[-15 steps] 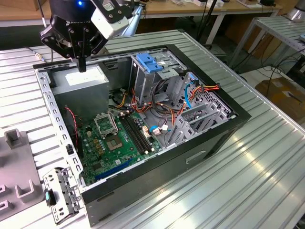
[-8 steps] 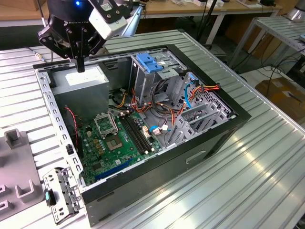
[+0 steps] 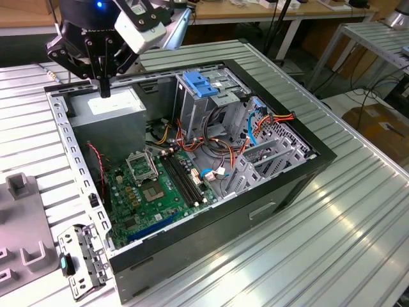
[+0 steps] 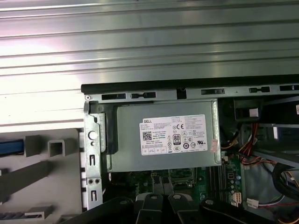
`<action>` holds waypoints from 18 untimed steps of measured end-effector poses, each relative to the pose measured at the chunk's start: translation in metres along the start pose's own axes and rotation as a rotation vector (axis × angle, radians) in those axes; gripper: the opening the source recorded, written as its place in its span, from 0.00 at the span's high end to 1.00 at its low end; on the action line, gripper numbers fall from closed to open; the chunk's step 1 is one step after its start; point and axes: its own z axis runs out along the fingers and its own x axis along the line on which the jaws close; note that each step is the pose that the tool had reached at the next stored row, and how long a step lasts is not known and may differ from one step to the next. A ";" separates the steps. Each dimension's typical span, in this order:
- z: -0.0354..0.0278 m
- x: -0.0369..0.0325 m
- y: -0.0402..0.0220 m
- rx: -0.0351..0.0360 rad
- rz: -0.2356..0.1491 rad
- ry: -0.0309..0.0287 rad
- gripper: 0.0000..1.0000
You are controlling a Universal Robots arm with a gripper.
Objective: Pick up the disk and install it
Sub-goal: 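Reach for the disk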
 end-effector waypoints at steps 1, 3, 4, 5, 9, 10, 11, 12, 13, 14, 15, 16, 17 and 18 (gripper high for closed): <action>0.0000 0.0007 -0.0001 0.0000 0.000 0.0000 0.89; -0.0001 0.0017 -0.0001 0.0000 0.000 0.0000 0.89; -0.0001 0.0020 -0.0001 0.0000 0.000 0.0000 0.89; -0.0001 0.0026 -0.0002 0.0000 0.000 0.0000 0.89; -0.0001 0.0043 -0.0003 0.0000 0.000 0.0000 0.89; -0.0001 0.0050 -0.0004 0.0000 0.000 0.0000 0.89; -0.0002 0.0057 -0.0004 0.0000 0.000 0.0000 0.89; -0.0002 0.0064 -0.0005 0.0000 0.000 0.0000 0.89; -0.0002 0.0068 -0.0005 0.0000 0.000 0.0000 0.89; -0.0002 0.0073 -0.0005 0.0000 0.000 0.0000 0.89; -0.0002 0.0078 -0.0006 0.0000 0.000 0.0000 0.89; -0.0002 0.0081 -0.0006 0.0000 0.000 0.0000 0.89; -0.0002 0.0085 -0.0006 0.0000 0.000 0.0000 0.89; -0.0002 0.0088 -0.0007 -0.0001 0.000 0.0000 0.89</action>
